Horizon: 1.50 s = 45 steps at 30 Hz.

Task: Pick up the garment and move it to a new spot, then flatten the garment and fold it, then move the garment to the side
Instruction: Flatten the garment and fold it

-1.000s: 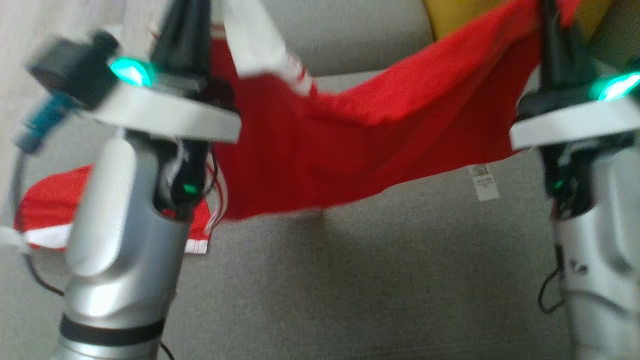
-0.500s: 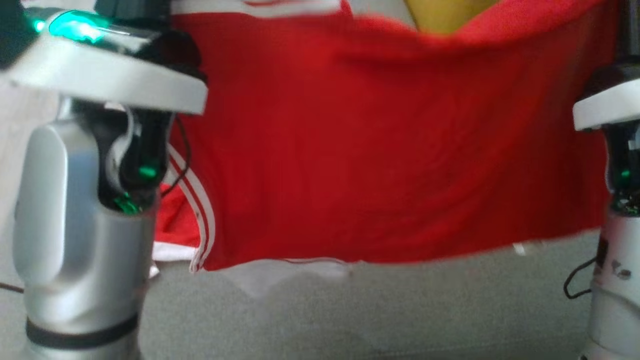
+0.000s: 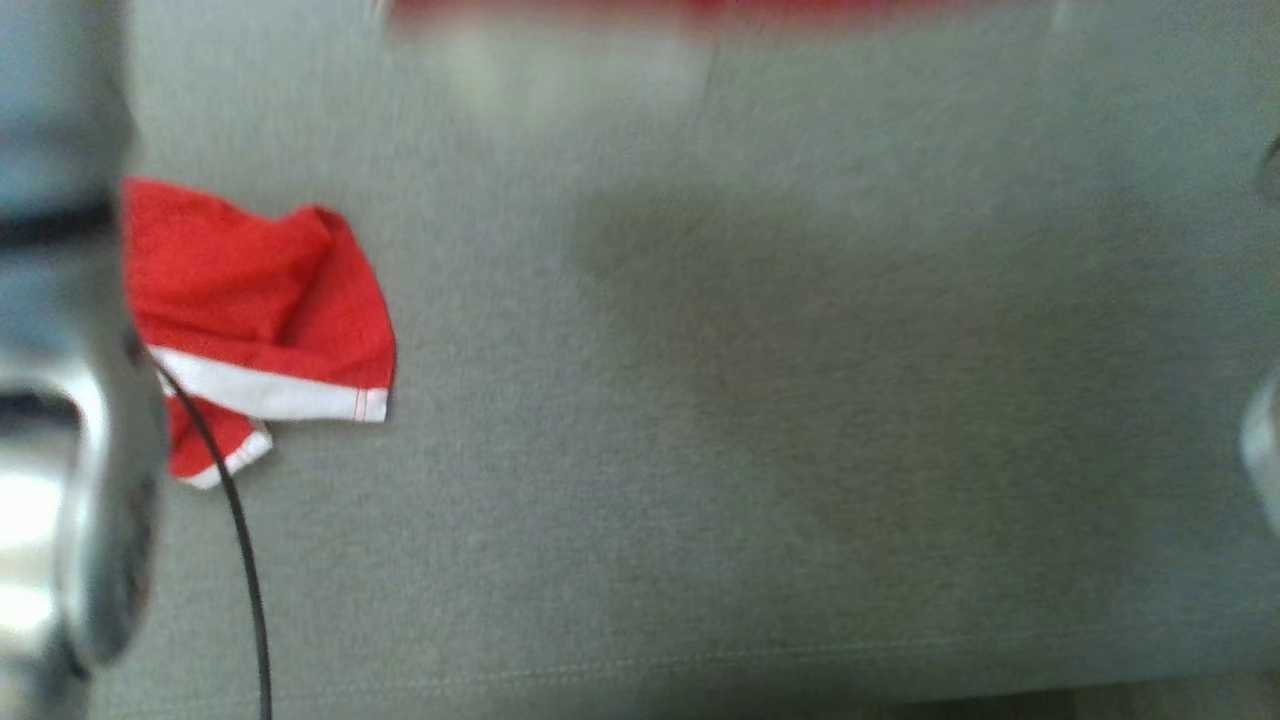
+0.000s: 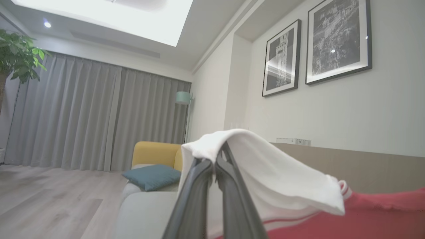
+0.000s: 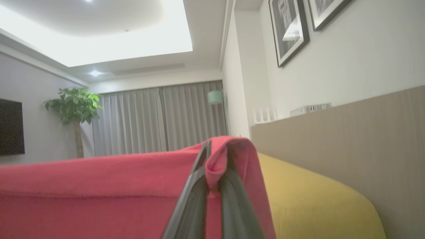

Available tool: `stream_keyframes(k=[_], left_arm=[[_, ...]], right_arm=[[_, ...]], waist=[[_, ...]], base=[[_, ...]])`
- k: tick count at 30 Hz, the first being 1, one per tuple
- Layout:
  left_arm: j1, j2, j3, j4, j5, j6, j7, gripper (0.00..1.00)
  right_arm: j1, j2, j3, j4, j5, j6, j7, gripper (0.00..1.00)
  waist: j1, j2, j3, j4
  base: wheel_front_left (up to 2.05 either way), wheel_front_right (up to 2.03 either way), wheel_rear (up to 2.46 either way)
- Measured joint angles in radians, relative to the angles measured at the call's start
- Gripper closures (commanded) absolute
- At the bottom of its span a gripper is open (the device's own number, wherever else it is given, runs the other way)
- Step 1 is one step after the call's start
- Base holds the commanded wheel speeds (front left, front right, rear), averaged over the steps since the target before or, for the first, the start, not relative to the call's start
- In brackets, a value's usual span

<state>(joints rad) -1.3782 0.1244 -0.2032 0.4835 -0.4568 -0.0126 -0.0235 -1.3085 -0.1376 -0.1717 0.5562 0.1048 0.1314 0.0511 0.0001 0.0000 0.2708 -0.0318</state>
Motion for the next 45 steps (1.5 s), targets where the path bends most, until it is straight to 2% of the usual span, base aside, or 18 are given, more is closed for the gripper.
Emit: stream_keyframes(k=[3, 6, 12, 21, 28, 32, 39, 45], left_arm=[[-0.139, -0.010, 0.018, 0.107, 0.017, -0.012, -0.100, 1.00], [-0.194, -0.028, 0.016, 0.197, 0.024, -0.034, -0.166, 1.00], [-0.135, -0.051, -0.036, 0.319, 0.032, -0.077, -0.212, 1.00], [0.139, -0.076, -0.128, 0.400, 0.040, -0.111, -0.225, 1.00], [0.324, -0.062, -0.192, 0.412, 0.037, -0.112, -0.226, 1.00], [0.450, -0.029, -0.267, 0.400, 0.008, -0.114, -0.226, 1.00], [0.654, 0.057, -0.446, 0.321, -0.081, -0.119, -0.171, 1.00], [0.765, 0.148, -0.568, 0.186, -0.159, -0.120, -0.114, 1.00]], right_arm=[[-0.167, -0.042, -0.015, 0.127, -0.024, 0.000, -0.159, 1.00], [-0.231, -0.049, -0.018, 0.254, -0.016, 0.000, -0.250, 1.00], [-0.169, -0.053, 0.035, 0.461, 0.034, 0.000, -0.282, 1.00], [0.012, -0.098, 0.114, 0.669, 0.095, 0.000, -0.257, 1.00], [0.161, -0.112, 0.257, 0.689, 0.173, 0.000, -0.186, 1.00], [0.261, -0.131, 0.355, 0.653, 0.248, 0.000, -0.139, 1.00], [0.428, -0.200, 0.552, 0.559, 0.362, 0.000, -0.047, 1.00], [0.542, -0.277, 0.661, 0.527, 0.449, 0.000, 0.052, 1.00]], waist=[[0.0000, 0.0000, 0.063, 0.022], [0.0000, 0.0000, 0.099, 0.057], [0.0000, 0.0000, 0.152, 0.098], [0.0000, 0.0000, 0.167, 0.120], [-0.0001, 0.0000, 0.097, 0.130], [-0.0001, 0.0000, 0.041, 0.134], [-0.0001, 0.0001, -0.063, 0.143], [-0.0002, 0.0001, -0.146, 0.152]], base=[[0.00, 0.00, 0.00], [0.00, 0.00, 0.00], [0.00, 0.00, 0.00], [0.00, 0.00, 0.00], [0.00, 0.00, 0.00], [0.00, 0.00, 0.00], [0.00, 0.00, 0.00], [0.00, 0.00, 0.00]])
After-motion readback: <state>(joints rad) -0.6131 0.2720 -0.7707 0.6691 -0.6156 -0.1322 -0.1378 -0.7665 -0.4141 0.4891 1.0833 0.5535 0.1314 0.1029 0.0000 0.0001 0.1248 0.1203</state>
